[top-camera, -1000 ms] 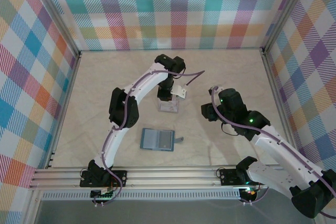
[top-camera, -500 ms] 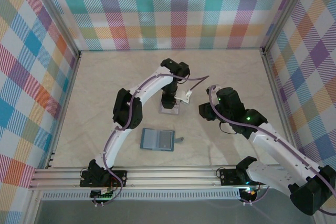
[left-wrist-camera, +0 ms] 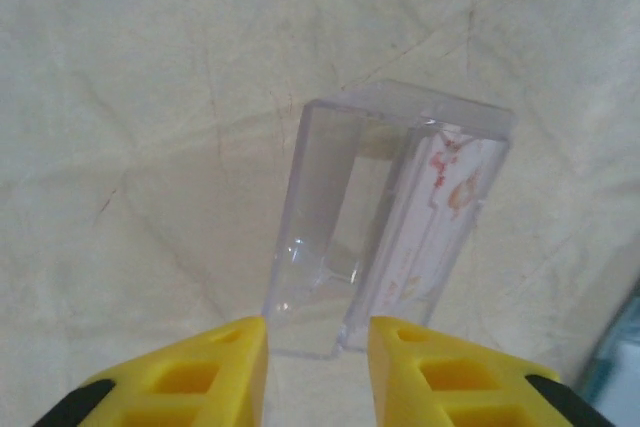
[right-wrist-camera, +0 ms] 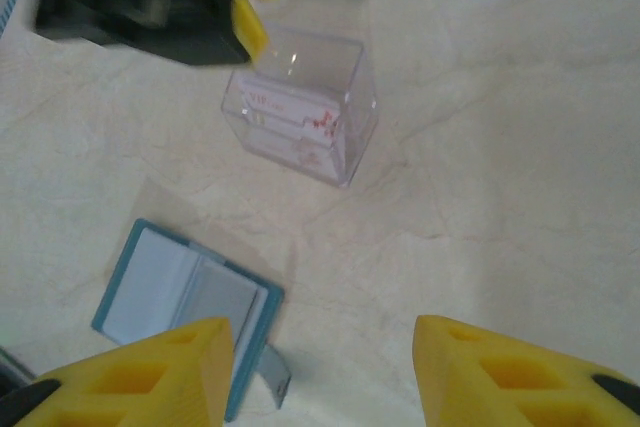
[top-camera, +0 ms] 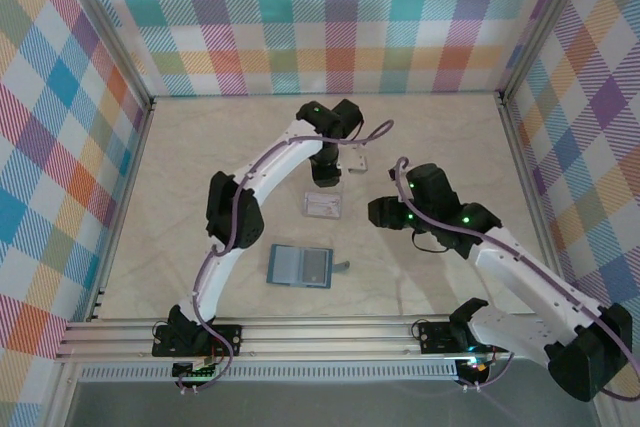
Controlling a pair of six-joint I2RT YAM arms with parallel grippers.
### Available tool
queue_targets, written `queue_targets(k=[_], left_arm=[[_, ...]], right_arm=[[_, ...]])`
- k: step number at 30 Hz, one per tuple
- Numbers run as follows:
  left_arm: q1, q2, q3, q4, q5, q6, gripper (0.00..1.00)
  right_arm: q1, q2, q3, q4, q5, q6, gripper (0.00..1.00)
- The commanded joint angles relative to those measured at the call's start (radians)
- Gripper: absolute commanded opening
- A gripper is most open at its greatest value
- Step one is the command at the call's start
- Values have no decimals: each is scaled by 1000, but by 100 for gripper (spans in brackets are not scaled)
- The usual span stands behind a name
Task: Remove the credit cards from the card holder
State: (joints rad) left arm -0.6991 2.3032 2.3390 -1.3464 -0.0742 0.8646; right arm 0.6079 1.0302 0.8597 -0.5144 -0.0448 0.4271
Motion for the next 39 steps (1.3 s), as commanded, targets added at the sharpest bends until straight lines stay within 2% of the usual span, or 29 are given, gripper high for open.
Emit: queue_targets(k=[1,5,9,11,13,15,19,22,24,27,33,39], left_arm=[[-16,-161,-87,18,119,-185,30],[-21,-371,-393,222,229,-337,29],[-22,-599,-720,490,307,-552,29],[-22,-705,-887,637,349,-674,29],[-22,-809,-1051,765,338,-819,29],[-21,-863,-1150,834,315,-966,30],[-20,-919,-1307,964,440,-1224,29],[-20,-948,-1409,1038,415,-1402,28],[-20,-947,-1434,1006,393,-1503,29],[-29,-951,-1473,1040,471,-1501,29],[-46,-1063,-1554,1018,345,-1527,29],[-59,-1073,-1602,1007,341,-1586,24]], right_arm=[[-7,53,2,26,-138,147,51],[-7,99,-24,23,-215,288,50],[7,159,-83,89,-345,388,49],[44,197,-89,95,-352,397,48],[91,230,-85,79,-321,399,48],[123,253,-100,92,-304,408,49],[144,324,-134,166,-317,438,49],[157,382,-134,202,-331,436,48],[169,410,-136,227,-328,436,48],[176,446,-145,253,-318,441,44],[177,494,-153,280,-308,438,30],[178,473,-199,318,-308,457,12]])
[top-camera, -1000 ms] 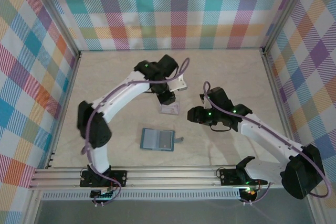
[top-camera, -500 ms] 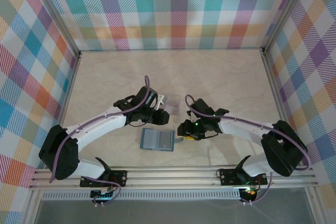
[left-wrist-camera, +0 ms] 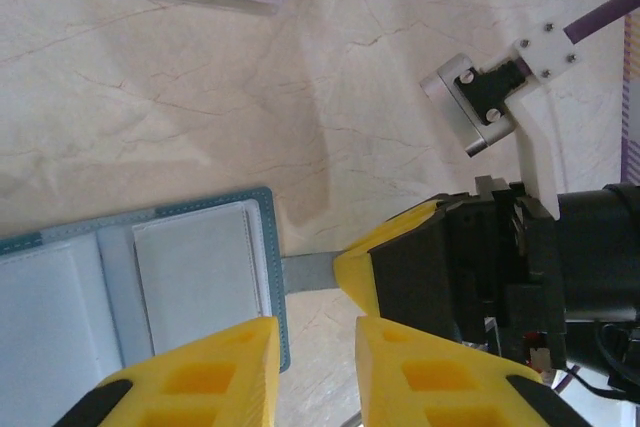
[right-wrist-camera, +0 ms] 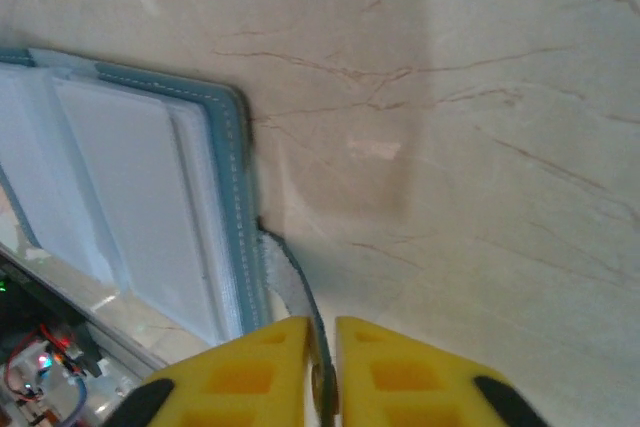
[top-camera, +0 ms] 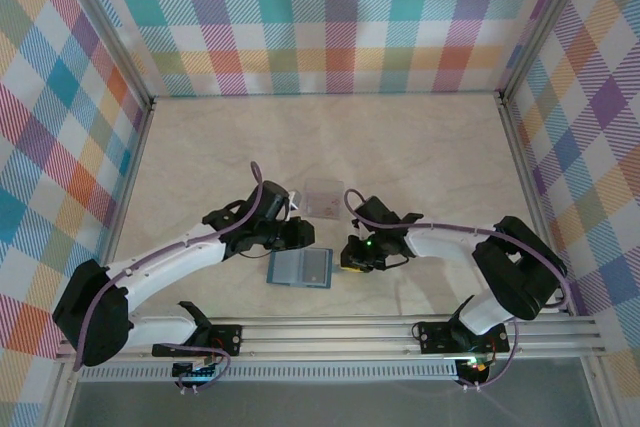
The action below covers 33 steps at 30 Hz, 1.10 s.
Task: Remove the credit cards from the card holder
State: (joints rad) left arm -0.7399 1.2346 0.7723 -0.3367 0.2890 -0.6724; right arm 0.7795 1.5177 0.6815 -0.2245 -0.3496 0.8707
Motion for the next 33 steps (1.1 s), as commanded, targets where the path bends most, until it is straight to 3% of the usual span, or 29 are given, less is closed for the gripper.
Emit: queue_targets(k=[1,15,29,33], left_arm=[[-22,1,-45,5,-25,-63,23],[-93,175,-119,325,61,-238,20],[-119,339,-105,347,103,-246,22],[-122,356,-75,266,75,-207,22]], right_arm=[[7,-21,-29,33,-3,16,10],[10,-51,-56,50,-3,23,8],[12,-80,-69,23,19,24,11],[12,-77,-72,17,29,24,11]])
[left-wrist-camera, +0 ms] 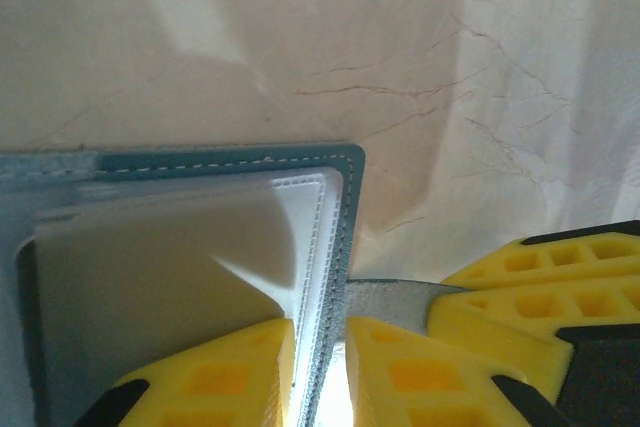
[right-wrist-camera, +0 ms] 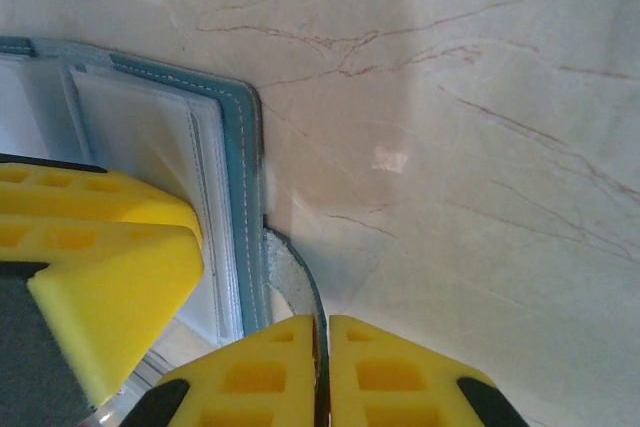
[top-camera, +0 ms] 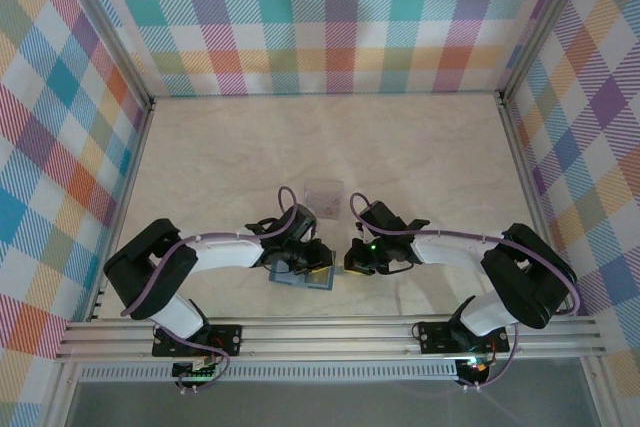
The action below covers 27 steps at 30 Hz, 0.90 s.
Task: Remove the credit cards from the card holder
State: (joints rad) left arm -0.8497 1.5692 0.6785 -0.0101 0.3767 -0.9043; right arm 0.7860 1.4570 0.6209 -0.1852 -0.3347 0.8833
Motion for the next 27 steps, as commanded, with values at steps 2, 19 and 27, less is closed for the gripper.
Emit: queue_targets(k=[2,19,27], left_arm=[[-12,10,28,-124,-55,48,22],[-138,164,370,-784,-479,222,41],[-178,199,468,-956,-674,235,46]], right_arm=[[4,-12,-8,-28,14,8,11],[6,0,10,-51,13,-6,14],[6,-4,13,-75,16,-22,15]])
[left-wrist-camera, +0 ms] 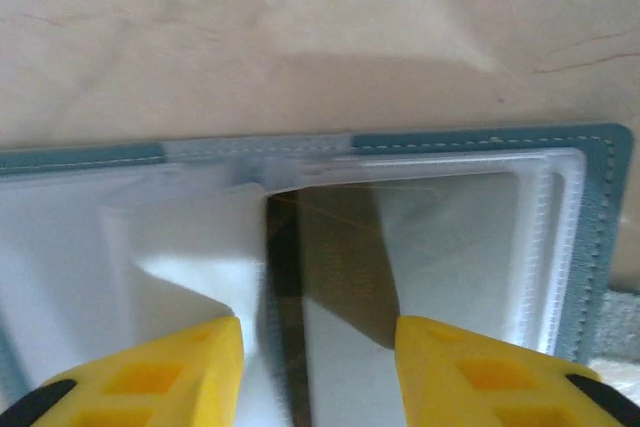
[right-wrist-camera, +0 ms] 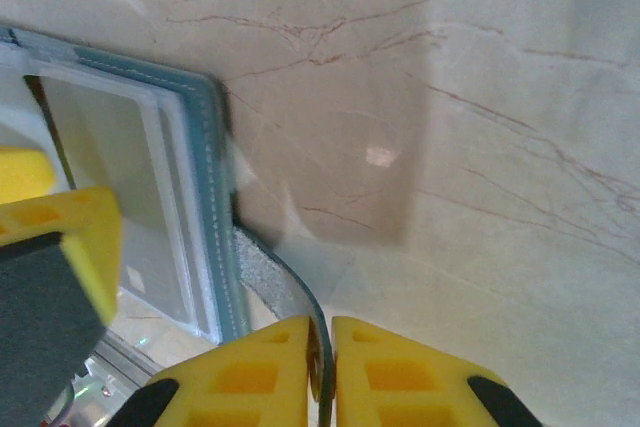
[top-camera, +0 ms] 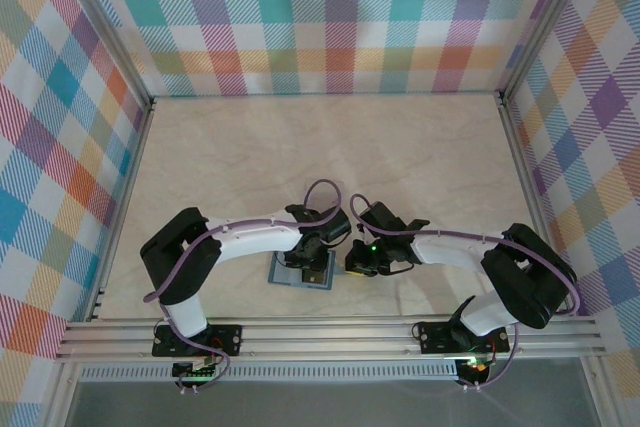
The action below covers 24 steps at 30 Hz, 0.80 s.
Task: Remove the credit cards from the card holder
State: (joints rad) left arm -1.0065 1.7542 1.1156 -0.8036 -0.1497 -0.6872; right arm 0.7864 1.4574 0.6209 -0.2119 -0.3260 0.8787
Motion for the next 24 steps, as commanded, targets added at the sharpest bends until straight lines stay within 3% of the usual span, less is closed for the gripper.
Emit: queue_targets(k=[1,8,16,24], left_arm=[[-23,17,38,-178,-160,23,47],[-22,17,41,-224,-213,42,49],[-17,-8,3,-242,-275,41,44],[13,-15,-96,-158,-206,73,48]], right_arm=[[5,-7,14,-54,8,-19,15],[5,-15,14,-65,19,-26,16],[4,-22,45,-126,49,-61,16],[4,13,131,-239,111,-149,16]])
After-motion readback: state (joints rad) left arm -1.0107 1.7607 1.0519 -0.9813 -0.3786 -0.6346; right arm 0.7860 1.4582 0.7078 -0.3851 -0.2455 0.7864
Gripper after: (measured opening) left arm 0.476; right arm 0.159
